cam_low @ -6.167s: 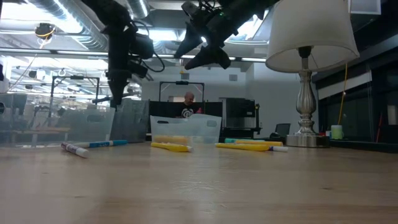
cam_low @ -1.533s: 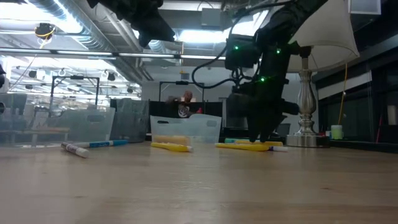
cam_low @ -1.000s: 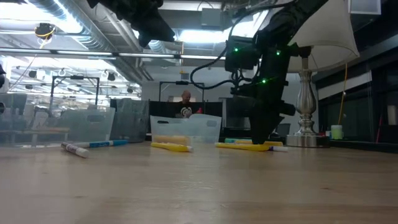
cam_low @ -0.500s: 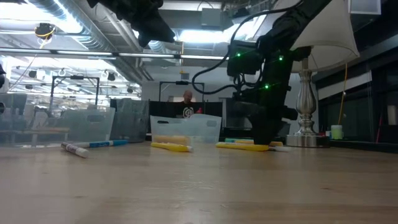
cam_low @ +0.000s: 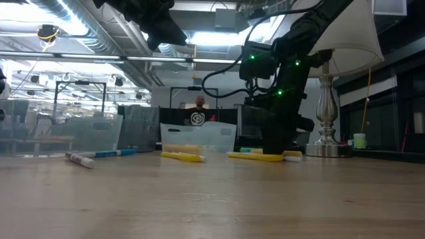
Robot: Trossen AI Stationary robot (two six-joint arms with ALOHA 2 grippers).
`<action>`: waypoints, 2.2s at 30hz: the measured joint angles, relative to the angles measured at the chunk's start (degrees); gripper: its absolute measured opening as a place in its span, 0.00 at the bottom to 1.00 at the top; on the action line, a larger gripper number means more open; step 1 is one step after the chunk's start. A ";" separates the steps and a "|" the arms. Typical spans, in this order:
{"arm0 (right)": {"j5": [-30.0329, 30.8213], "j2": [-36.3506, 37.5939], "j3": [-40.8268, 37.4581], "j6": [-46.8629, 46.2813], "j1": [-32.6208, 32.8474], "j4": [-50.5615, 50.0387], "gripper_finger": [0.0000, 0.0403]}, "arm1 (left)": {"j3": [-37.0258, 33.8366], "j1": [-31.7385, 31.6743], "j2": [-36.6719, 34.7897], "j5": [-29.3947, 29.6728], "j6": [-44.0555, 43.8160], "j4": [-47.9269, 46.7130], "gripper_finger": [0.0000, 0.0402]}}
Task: Pick & Place Markers
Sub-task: Put the violet marker into the black bin
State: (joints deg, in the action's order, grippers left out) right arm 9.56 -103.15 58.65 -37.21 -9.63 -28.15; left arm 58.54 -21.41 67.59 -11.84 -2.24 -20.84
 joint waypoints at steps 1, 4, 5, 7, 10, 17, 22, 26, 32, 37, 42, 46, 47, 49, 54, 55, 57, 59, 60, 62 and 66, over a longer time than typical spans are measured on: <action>-0.11 0.00 -0.01 -0.07 0.00 0.04 0.35 | 0.00 0.00 0.00 0.00 0.00 0.00 0.19; -0.82 0.12 0.30 -0.13 0.00 0.08 0.42 | 0.00 0.00 0.00 0.00 -0.01 -0.02 0.19; -1.19 0.30 0.76 0.19 -0.02 -0.42 0.44 | 0.00 0.00 0.00 0.00 -0.02 -0.01 0.19; -1.37 0.58 1.53 0.17 -0.02 -1.11 0.47 | 0.00 0.00 0.00 0.00 0.00 -0.02 0.19; -1.09 1.71 3.07 0.84 -0.02 -1.64 0.49 | 0.00 0.00 0.00 0.00 -0.02 -0.01 0.20; 1.78 2.64 6.40 2.12 -0.02 -8.83 0.49 | 0.00 0.00 0.00 0.00 -0.02 -0.01 0.19; 1.36 2.69 6.78 3.16 -0.02 -13.56 0.49 | 0.00 0.00 0.00 0.00 -0.02 -0.02 0.19; 0.73 2.71 6.80 3.12 0.17 -16.51 0.49 | 0.00 0.00 0.00 0.00 -0.02 -0.02 0.20; -0.28 2.73 6.65 3.10 0.20 -16.30 0.49 | 0.00 0.00 0.00 0.00 -0.02 -0.01 0.19; -0.20 2.74 6.65 2.89 0.58 -15.42 0.48 | 0.00 0.00 0.00 0.02 -0.02 -0.02 0.19; -0.15 2.45 6.65 2.75 1.40 -13.68 0.42 | 0.00 0.00 0.00 0.02 -0.02 -0.02 0.19; -0.14 1.25 6.61 2.99 2.00 -13.92 0.37 | 0.00 0.00 0.00 0.04 -0.02 0.00 0.19; -0.14 1.02 6.61 3.14 2.16 -13.90 0.36 | 0.00 0.00 0.00 0.04 -0.01 0.00 0.19; -0.13 0.62 6.61 3.24 2.48 -14.10 0.34 | 0.00 0.00 0.00 0.04 -0.02 -0.02 0.19; -0.10 0.02 6.61 5.33 2.86 -14.57 0.33 | 0.00 0.00 0.00 0.04 -0.02 0.00 0.20; -0.11 -0.20 6.62 5.85 2.86 -14.56 0.33 | 0.00 0.00 0.00 0.04 -0.02 0.00 0.20; -0.12 -0.71 6.63 6.55 2.86 -14.34 0.33 | 0.00 0.00 0.00 0.04 -0.02 0.00 0.19; -0.12 -1.81 6.63 7.33 2.86 -14.29 0.33 | 0.00 0.00 0.00 0.04 -0.02 0.00 0.19; -0.14 -2.46 6.66 7.76 2.86 -14.03 0.33 | 0.00 0.00 0.00 0.04 -0.02 -0.02 0.19; -0.03 -3.72 6.87 7.94 2.86 -13.85 0.33 | 0.00 0.00 0.00 0.04 -0.02 0.00 0.19; 0.21 -5.76 6.87 7.71 2.84 -13.55 0.32 | 0.00 0.00 0.00 0.04 -0.02 0.00 0.19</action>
State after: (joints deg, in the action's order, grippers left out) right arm 9.77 -108.91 65.52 -29.49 -6.79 -41.69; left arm 58.54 -21.41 67.59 -11.79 -2.26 -20.84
